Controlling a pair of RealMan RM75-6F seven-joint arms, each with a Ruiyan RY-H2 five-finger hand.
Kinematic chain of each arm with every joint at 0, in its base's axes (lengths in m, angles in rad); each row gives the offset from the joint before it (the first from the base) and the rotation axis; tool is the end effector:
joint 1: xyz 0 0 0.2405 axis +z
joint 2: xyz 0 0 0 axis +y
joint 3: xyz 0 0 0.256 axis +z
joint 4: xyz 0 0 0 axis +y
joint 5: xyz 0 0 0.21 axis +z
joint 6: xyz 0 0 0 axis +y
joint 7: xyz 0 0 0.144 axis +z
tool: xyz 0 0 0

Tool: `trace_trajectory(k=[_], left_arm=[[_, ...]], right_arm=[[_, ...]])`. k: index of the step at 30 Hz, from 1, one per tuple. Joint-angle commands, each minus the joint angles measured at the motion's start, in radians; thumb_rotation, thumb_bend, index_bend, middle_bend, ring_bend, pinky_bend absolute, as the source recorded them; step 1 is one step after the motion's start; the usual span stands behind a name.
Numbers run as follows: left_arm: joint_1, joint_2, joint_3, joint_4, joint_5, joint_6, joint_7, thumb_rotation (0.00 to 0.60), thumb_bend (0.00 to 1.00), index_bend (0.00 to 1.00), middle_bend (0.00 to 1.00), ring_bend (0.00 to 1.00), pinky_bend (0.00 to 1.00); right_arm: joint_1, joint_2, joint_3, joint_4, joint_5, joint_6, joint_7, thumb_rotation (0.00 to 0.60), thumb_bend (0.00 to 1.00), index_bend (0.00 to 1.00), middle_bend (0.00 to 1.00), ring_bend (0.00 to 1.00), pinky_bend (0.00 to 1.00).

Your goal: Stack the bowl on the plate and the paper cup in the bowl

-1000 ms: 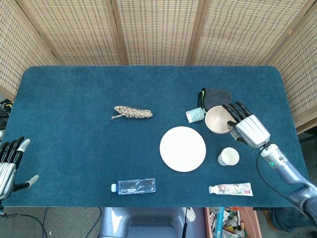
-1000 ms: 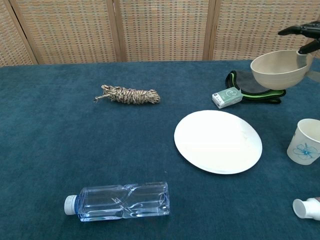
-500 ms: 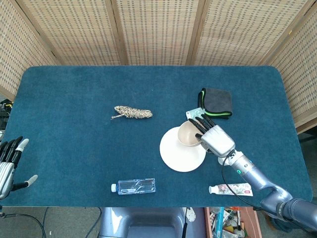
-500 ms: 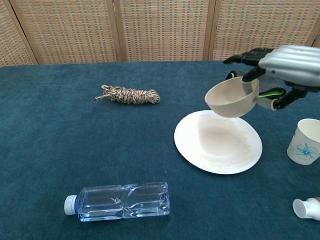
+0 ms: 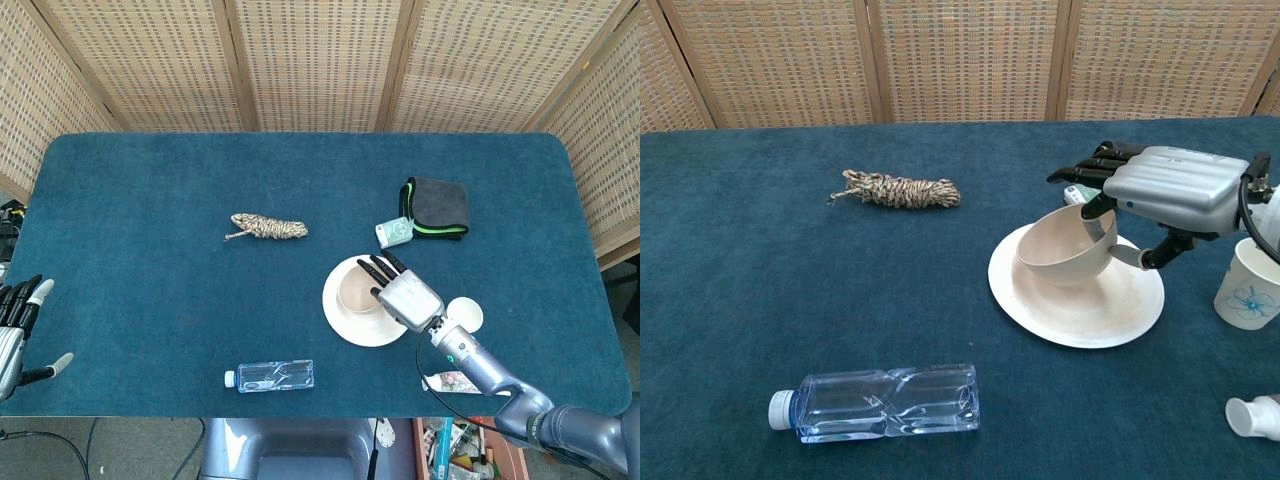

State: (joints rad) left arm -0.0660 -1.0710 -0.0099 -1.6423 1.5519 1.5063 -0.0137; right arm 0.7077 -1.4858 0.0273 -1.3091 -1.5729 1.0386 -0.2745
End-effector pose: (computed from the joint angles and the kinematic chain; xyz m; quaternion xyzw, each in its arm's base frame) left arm -0.3072 0.1665 0.1661 -0.6098 -0.3863 -0.3858 0.5745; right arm -0.1810 -0.3279 -0.0006 0.8367 -0.1643 0.3409 0.3958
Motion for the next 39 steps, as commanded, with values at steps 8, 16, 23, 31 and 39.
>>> trace_trajectory(k=[8,16,23,31,39], left_arm=[[-0.003,0.002,0.001,-0.008,-0.009,-0.013,0.005,0.6,0.0,0.0,0.0,0.0,0.0],[-0.006,-0.001,0.002,-0.011,-0.013,-0.02,0.019,0.6,0.0,0.0,0.0,0.0,0.0],[-0.006,-0.004,0.004,-0.012,-0.011,-0.02,0.03,0.6,0.0,0.0,0.0,0.0,0.0],[-0.004,-0.01,0.004,-0.011,-0.007,-0.014,0.045,0.6,0.0,0.0,0.0,0.0,0.0],[-0.004,-0.021,0.009,-0.004,0.011,-0.006,0.055,0.6,0.0,0.0,0.0,0.0,0.0]], right_arm=[[-0.001,0.02,-0.006,-0.035,0.036,-0.053,-0.078,0.6,0.23,0.39,0.0,0.0,0.0],[-0.034,0.07,-0.025,-0.107,0.028,-0.018,-0.142,0.6,0.14,0.35,0.0,0.0,0.0],[-0.08,0.161,-0.056,-0.164,-0.054,0.09,-0.083,0.6,0.09,0.3,0.0,0.0,0.0],[-0.166,0.29,-0.11,-0.15,-0.129,0.223,0.045,0.6,0.09,0.3,0.0,0.0,0.0],[-0.26,0.269,-0.172,0.056,-0.164,0.302,0.252,0.6,0.13,0.3,0.0,0.0,0.0]])
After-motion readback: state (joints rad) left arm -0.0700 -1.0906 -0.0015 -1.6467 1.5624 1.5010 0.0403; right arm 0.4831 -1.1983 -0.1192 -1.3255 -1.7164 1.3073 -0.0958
